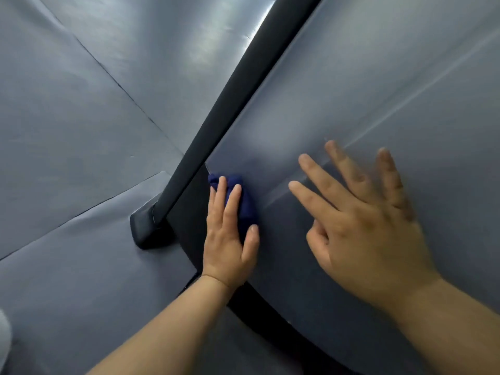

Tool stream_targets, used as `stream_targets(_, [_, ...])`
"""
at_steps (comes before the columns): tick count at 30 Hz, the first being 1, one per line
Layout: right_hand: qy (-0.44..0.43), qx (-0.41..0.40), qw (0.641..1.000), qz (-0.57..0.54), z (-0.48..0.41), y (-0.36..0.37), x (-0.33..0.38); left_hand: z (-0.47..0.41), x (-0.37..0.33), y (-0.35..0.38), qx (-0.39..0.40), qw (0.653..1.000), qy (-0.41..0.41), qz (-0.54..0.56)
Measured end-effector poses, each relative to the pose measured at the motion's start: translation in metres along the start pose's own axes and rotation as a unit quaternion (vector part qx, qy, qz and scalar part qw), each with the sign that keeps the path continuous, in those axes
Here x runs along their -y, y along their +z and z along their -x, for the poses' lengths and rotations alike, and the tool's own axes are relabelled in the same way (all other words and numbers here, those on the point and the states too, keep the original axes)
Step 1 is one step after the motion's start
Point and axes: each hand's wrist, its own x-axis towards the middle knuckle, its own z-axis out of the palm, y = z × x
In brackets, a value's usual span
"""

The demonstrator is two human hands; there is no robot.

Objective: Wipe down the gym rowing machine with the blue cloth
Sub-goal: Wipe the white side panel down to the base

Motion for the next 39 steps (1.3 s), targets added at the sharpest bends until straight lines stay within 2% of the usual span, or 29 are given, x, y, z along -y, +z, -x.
stream_targets(2, [0.004, 0.007, 1.0, 0.007, 0.012, 0.003, 0.001, 0.02, 0.023, -0.007, 0.016, 0.993, -0.12, -0.004])
stream_targets(3, [0.006, 0.008, 1.0, 0.009, 0.018, 0.005, 0.002, 0.033, 0.031, -0.009, 0.036, 0.987, -0.155, -0.011])
stream_targets(5, [0.014, 0.004, 1.0, 0.015, 0.029, 0.007, 0.006, 0.045, 0.029, -0.011, 0.073, 0.982, -0.172, -0.023])
stream_targets(7, [0.031, -0.007, 0.999, 0.002, 0.036, 0.009, 0.006, 0.029, 0.014, -0.008, 0.083, 0.984, -0.154, -0.023])
stream_targets(8, [0.034, -0.011, 0.999, -0.012, 0.037, 0.01, 0.007, 0.016, 0.002, -0.009, 0.081, 0.989, -0.119, -0.02])
stream_targets(10, [0.039, -0.019, 0.999, -0.024, 0.042, 0.014, 0.009, -0.005, -0.026, -0.01, 0.077, 0.997, 0.002, -0.007])
stream_targets(12, [0.137, -0.04, 0.99, -0.022, 0.068, 0.0, 0.012, -0.013, -0.056, -0.009, 0.142, 0.979, 0.145, -0.012])
stream_targets(14, [0.144, -0.055, 0.987, -0.036, 0.068, 0.008, 0.015, -0.013, -0.038, -0.009, 0.139, 0.97, 0.196, -0.041])
stream_targets(16, [0.18, -0.048, 0.981, -0.051, 0.069, 0.005, 0.011, 0.005, -0.006, -0.015, 0.185, 0.935, 0.272, -0.133])
stream_targets(17, [0.201, -0.042, 0.977, -0.052, 0.073, 0.004, 0.01, 0.017, 0.012, -0.022, 0.222, 0.902, 0.323, -0.178])
stream_targets(19, [0.229, -0.022, 0.972, -0.057, 0.083, 0.004, 0.024, 0.03, 0.041, -0.044, 0.31, 0.814, 0.424, -0.249])
stream_targets(21, [0.251, -0.016, 0.965, -0.07, 0.088, 0.005, 0.031, 0.013, 0.042, -0.058, 0.35, 0.752, 0.49, -0.268])
stream_targets(23, [0.265, -0.012, 0.961, -0.083, 0.092, 0.006, 0.033, -0.015, 0.019, -0.061, 0.369, 0.698, 0.554, -0.265])
stream_targets(27, [0.305, -0.021, 0.947, -0.102, 0.091, 0.013, 0.045, -0.083, -0.044, -0.048, 0.327, 0.584, 0.704, -0.238])
stream_targets(31, [0.362, -0.057, 0.924, -0.107, 0.094, 0.035, 0.075, -0.099, -0.052, -0.032, 0.328, 0.503, 0.766, -0.229])
stream_targets(34, [0.341, -0.077, 0.932, -0.091, 0.1, 0.051, 0.083, -0.083, -0.028, -0.035, 0.383, 0.446, 0.766, -0.261])
stream_targets(36, [0.323, -0.091, 0.939, -0.081, 0.106, 0.056, 0.077, -0.077, -0.024, -0.041, 0.398, 0.433, 0.763, -0.27])
stream_targets(37, [0.321, -0.094, 0.939, -0.083, 0.108, 0.057, 0.075, -0.077, -0.029, -0.042, 0.39, 0.45, 0.76, -0.259])
stream_targets(39, [0.327, -0.102, 0.934, -0.1, 0.108, 0.056, 0.076, -0.083, -0.052, -0.04, 0.345, 0.523, 0.745, -0.229])
